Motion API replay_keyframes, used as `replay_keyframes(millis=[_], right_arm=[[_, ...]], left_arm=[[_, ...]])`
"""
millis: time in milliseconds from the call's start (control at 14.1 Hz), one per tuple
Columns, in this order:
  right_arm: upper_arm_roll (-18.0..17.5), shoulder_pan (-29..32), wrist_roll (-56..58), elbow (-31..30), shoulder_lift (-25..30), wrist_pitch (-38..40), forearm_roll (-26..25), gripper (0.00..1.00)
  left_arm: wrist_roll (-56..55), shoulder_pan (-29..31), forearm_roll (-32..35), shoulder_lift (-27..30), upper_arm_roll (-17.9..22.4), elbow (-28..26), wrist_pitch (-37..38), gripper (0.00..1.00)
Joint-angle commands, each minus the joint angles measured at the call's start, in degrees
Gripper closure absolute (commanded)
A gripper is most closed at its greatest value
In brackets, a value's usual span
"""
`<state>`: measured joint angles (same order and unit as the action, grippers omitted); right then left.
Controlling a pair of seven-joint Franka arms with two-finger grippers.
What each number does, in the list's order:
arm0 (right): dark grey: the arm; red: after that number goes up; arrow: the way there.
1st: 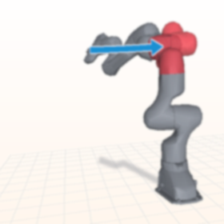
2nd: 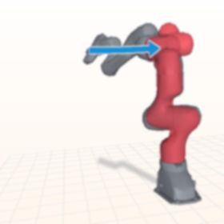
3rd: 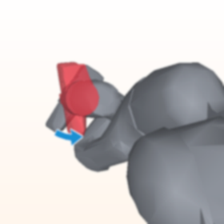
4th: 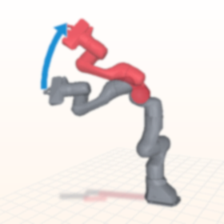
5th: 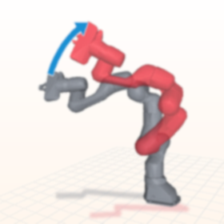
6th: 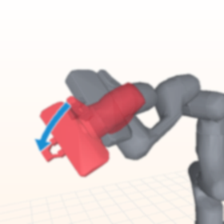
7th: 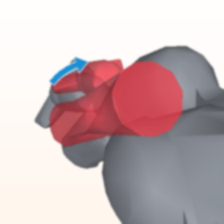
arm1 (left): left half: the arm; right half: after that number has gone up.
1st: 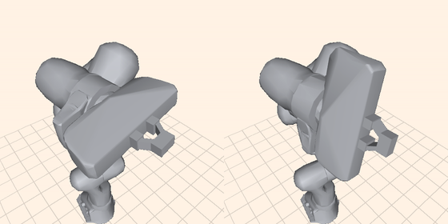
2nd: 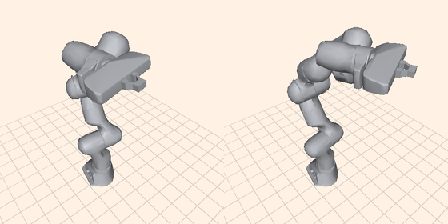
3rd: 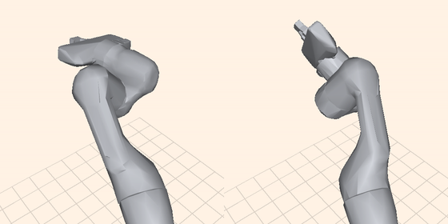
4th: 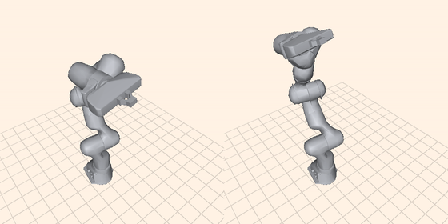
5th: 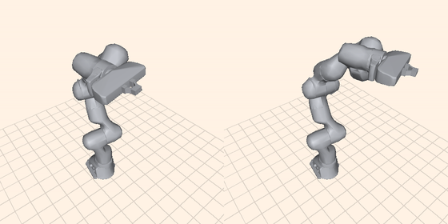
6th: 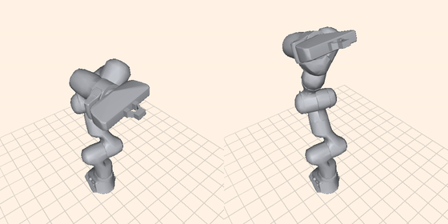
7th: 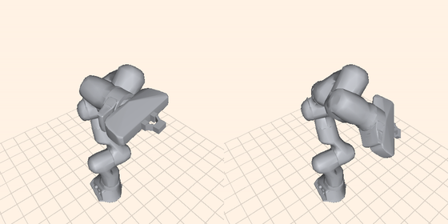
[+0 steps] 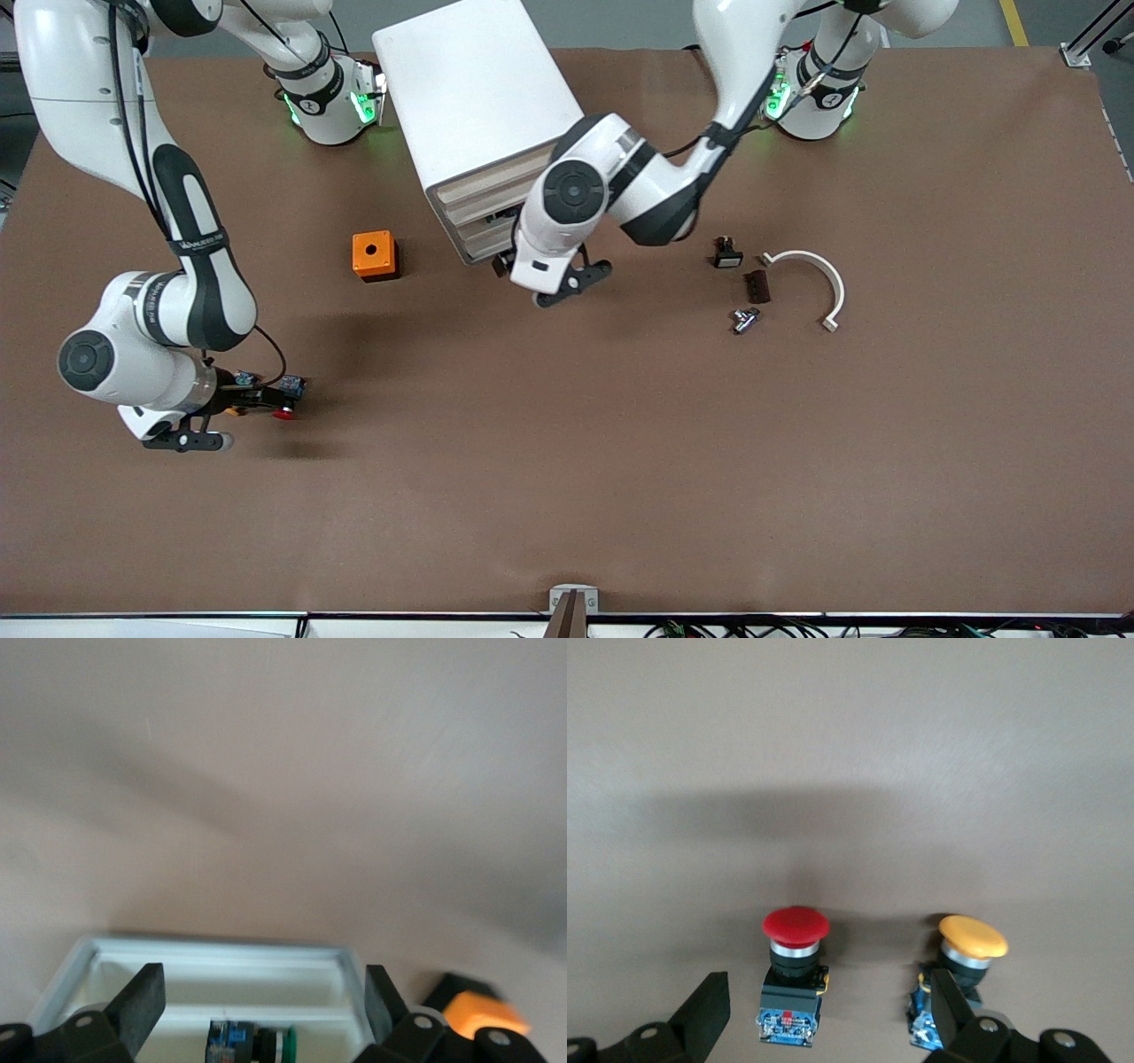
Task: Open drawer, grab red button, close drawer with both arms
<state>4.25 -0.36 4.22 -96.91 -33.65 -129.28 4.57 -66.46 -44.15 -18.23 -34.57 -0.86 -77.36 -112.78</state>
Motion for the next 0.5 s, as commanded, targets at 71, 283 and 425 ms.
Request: replay_keyframes(millis=[71,283,425], right_arm=[[-1.1,1.2,1.3,-0.8,8.4,4.8,0.1,0.00],[-1.0,1.2,0.9,-1.0,13.6,8.9,-0.3,0.00],[-1.0,1.2,0.4,-1.2,16.7,11.2,-0.3,0.00]], left_arm=[[14.8,6.6,8.1,9.8,-0.1,-1.7,15.3,0.01],[28.5,12.3,12.3,14.2,-0.1,-2.3,27.7,0.01],[37.0,18.2,12.7,18.3,-0.2,-3.6,29.3,0.01]])
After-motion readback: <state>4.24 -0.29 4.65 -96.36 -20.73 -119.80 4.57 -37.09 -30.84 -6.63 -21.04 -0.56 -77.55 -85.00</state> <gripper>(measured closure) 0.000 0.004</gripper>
